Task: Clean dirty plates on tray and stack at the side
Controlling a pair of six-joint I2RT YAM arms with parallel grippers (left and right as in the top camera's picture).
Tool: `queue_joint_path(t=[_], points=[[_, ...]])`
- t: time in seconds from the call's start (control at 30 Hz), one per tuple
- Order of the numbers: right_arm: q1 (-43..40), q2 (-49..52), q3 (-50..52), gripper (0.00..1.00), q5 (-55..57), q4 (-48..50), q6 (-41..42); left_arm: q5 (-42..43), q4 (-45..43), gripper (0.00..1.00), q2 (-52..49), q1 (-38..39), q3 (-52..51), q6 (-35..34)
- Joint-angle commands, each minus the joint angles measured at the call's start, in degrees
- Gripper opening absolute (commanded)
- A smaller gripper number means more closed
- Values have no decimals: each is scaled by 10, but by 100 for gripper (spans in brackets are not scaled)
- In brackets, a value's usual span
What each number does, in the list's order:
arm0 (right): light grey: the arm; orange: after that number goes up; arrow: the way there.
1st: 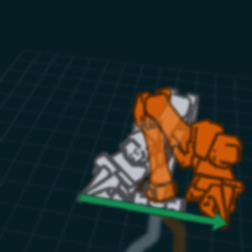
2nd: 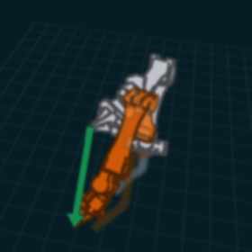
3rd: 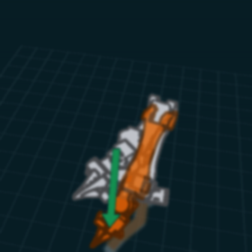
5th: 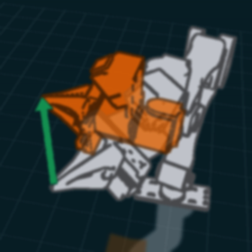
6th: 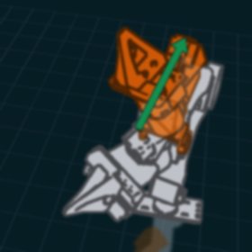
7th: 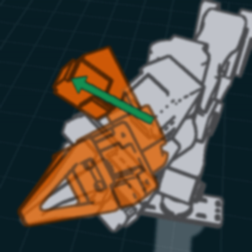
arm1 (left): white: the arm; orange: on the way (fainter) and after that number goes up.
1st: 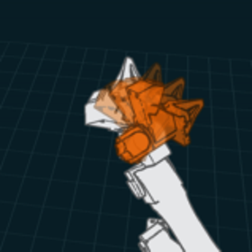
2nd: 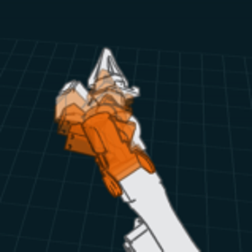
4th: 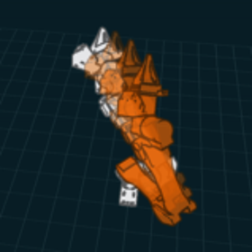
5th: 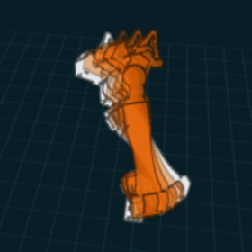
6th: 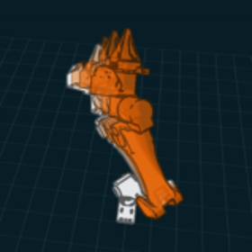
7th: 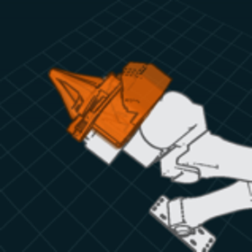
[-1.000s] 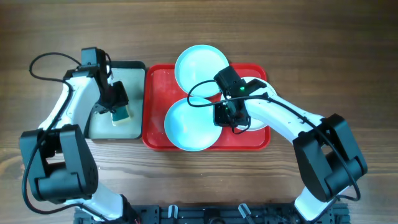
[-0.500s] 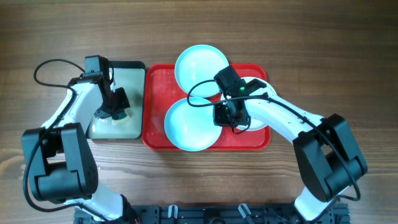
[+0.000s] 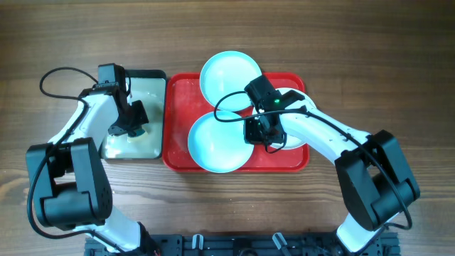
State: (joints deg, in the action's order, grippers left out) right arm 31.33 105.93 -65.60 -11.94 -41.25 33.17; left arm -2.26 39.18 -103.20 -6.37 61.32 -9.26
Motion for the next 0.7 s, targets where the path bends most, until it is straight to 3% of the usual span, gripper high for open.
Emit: queue_joint_path(t=[0.0, 0.13, 0.23, 0.33, 0.67], points=[[0, 10, 4, 8, 3, 1, -2, -4, -1, 4, -8, 2, -2, 1], [0, 10, 4, 6, 3, 2, -2, 18, 1, 4, 53, 2, 33, 11], [0, 10, 4, 4, 4, 3, -2, 69, -9, 4, 109, 3, 34, 110], [0, 10, 4, 4, 4, 3, -2, 72, 16, 4, 117, 9, 33, 150], [0, 10, 4, 4, 17, 14, -15, 82, 35, 4, 117, 10, 32, 144]])
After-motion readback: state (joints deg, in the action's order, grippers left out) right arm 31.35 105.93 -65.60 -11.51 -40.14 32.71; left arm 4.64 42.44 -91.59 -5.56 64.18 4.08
